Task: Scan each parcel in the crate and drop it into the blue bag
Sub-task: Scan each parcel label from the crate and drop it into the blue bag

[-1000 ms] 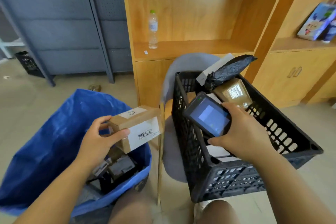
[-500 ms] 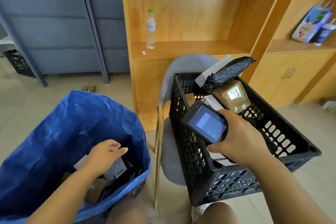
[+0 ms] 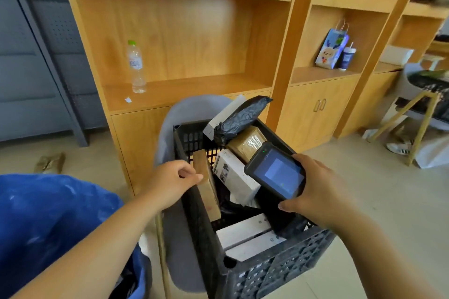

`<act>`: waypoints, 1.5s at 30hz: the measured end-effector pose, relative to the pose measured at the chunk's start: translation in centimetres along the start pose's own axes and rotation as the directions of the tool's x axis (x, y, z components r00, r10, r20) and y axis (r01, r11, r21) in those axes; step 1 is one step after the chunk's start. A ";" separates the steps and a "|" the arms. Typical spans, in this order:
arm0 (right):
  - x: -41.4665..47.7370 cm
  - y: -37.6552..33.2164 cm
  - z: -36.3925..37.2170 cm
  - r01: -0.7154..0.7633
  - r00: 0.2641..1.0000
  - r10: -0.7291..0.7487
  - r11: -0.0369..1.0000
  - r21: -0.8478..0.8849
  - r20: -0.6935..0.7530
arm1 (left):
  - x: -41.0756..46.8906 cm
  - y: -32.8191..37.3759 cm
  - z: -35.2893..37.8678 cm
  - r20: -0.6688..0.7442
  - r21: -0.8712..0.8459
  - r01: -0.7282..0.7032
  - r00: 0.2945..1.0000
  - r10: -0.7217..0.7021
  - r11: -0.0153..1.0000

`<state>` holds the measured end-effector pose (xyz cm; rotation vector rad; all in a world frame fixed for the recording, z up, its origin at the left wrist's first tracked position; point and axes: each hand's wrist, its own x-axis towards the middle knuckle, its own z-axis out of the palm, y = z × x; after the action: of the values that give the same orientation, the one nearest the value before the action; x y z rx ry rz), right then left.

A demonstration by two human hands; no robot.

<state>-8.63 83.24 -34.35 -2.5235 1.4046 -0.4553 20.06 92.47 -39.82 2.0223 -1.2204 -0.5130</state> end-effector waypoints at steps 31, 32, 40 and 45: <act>16.0 3.9 1.6 -0.036 0.999 0.037 0.995 -0.096 0.005 | 26.3 1.8 5.0 0.097 -0.353 0.216 0.976 -0.194 0.910; 15.9 3.8 1.7 -0.041 0.999 0.042 0.995 -0.096 0.010 | 26.3 1.9 4.9 0.081 -0.379 0.225 0.974 -0.210 0.898; 15.1 3.6 1.8 -0.057 0.997 0.062 0.992 -0.108 0.037 | 25.6 1.3 5.6 0.049 -0.443 0.166 0.986 -0.161 0.881; 14.4 3.5 1.5 -0.056 0.998 0.060 0.993 -0.104 0.028 | 24.4 1.1 5.5 -0.193 -0.051 -0.113 0.976 0.101 0.992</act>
<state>-3.68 69.23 -34.59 -2.5499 1.5229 -0.3400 27.45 68.60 -42.09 1.8937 -1.1748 -0.2944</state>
